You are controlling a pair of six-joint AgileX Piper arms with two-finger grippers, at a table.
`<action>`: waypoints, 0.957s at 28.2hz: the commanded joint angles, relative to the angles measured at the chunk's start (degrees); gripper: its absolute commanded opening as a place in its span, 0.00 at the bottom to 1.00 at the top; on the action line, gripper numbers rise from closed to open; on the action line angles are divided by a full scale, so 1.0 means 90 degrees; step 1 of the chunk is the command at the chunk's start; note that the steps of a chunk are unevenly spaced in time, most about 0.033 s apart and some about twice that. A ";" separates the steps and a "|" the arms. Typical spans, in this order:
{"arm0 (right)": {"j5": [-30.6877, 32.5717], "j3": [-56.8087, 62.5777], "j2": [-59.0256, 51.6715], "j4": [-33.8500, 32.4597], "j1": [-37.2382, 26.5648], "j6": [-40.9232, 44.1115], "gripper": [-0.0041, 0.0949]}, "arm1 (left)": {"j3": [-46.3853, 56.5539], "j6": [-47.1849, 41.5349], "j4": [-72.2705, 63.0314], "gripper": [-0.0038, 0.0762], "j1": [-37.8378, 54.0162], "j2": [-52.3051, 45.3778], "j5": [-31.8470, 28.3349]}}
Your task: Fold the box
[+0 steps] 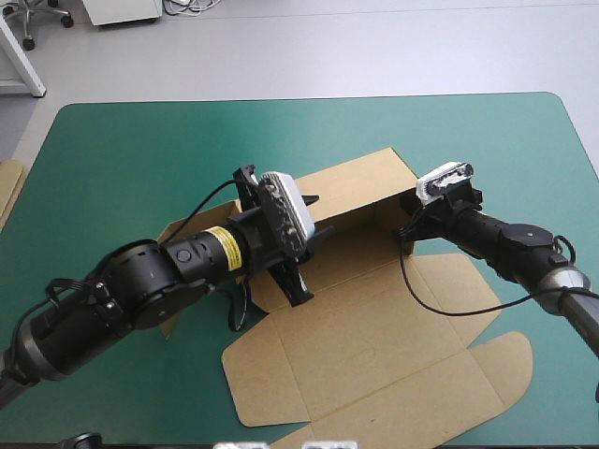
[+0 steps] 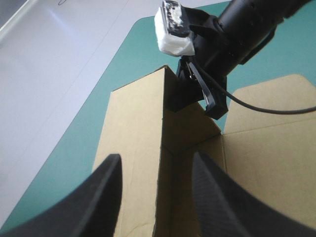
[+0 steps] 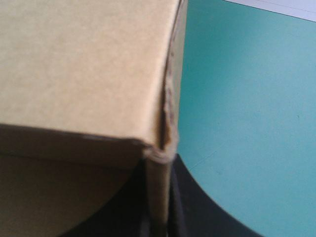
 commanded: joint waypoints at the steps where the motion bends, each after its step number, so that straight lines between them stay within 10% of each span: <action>1: 0.0058 -0.0149 -0.0188 0.0104 0.0010 0.0318 0.02 | -0.0633 -0.0367 -0.0585 0.46 0.0527 -0.0197 0.0248; 9: 0.0014 -0.0258 -0.0188 -0.0489 0.0010 0.1179 0.02 | -0.1203 0.0106 -0.2714 0.46 0.3541 -0.0211 0.1680; 19: 0.0024 -0.0961 -0.0176 -0.3006 0.0010 0.3884 0.02 | -0.1190 0.1379 -0.4934 0.44 0.7551 -0.0214 0.2990; 27: 0.0801 -0.1746 0.0058 -0.5113 0.0000 0.6226 0.02 | -0.1070 0.1131 -0.4871 0.35 0.8730 -0.0214 0.3120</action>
